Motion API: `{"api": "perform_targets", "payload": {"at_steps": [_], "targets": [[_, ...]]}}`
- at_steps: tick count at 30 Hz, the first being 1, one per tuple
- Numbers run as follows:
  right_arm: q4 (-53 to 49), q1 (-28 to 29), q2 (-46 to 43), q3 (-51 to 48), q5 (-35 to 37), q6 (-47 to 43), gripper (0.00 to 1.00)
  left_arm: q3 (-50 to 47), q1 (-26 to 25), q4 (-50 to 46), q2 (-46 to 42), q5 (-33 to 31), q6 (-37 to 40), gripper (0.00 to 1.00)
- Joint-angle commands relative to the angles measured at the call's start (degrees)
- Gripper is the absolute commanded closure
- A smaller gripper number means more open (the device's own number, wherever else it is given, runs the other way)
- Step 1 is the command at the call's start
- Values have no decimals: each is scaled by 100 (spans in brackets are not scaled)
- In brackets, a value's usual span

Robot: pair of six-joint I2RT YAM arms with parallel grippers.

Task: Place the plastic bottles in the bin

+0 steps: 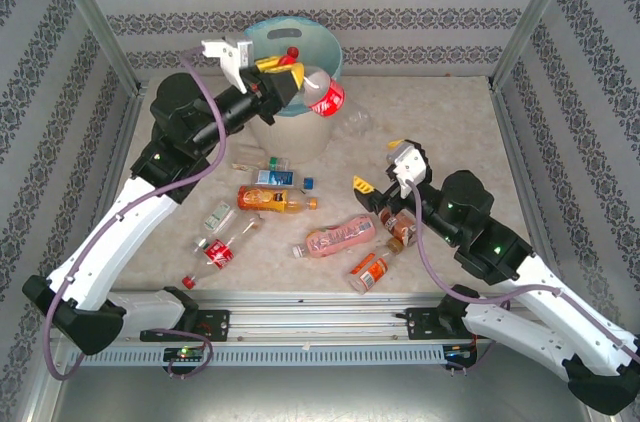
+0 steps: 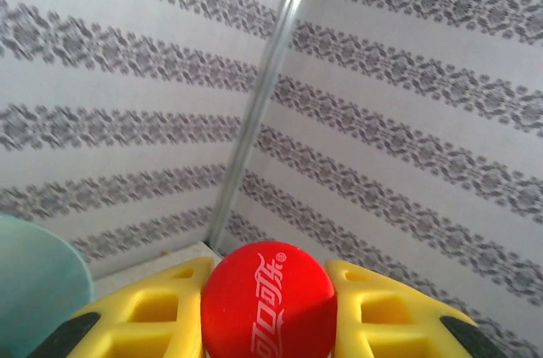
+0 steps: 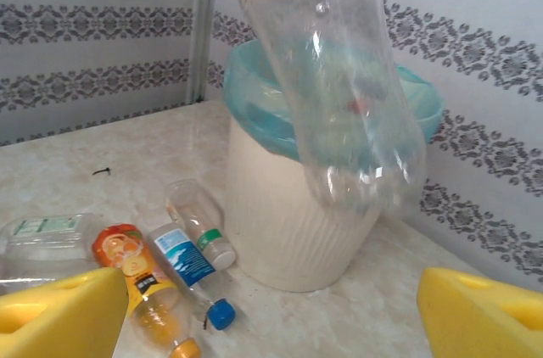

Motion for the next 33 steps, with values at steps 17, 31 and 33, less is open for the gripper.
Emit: {"api": "perform_targets", "payload": {"at_steps": [17, 31, 33], "targets": [[64, -52, 9, 82, 540, -532, 12, 3271, 995, -1601, 2562, -1729, 1806, 100], [-28, -53, 210, 99, 518, -531, 12, 5664, 1110, -3492, 4678, -669, 1742, 100], [-47, -54, 246, 99, 494, -516, 12, 5666, 1096, -3515, 4864, -502, 1792, 100]]}}
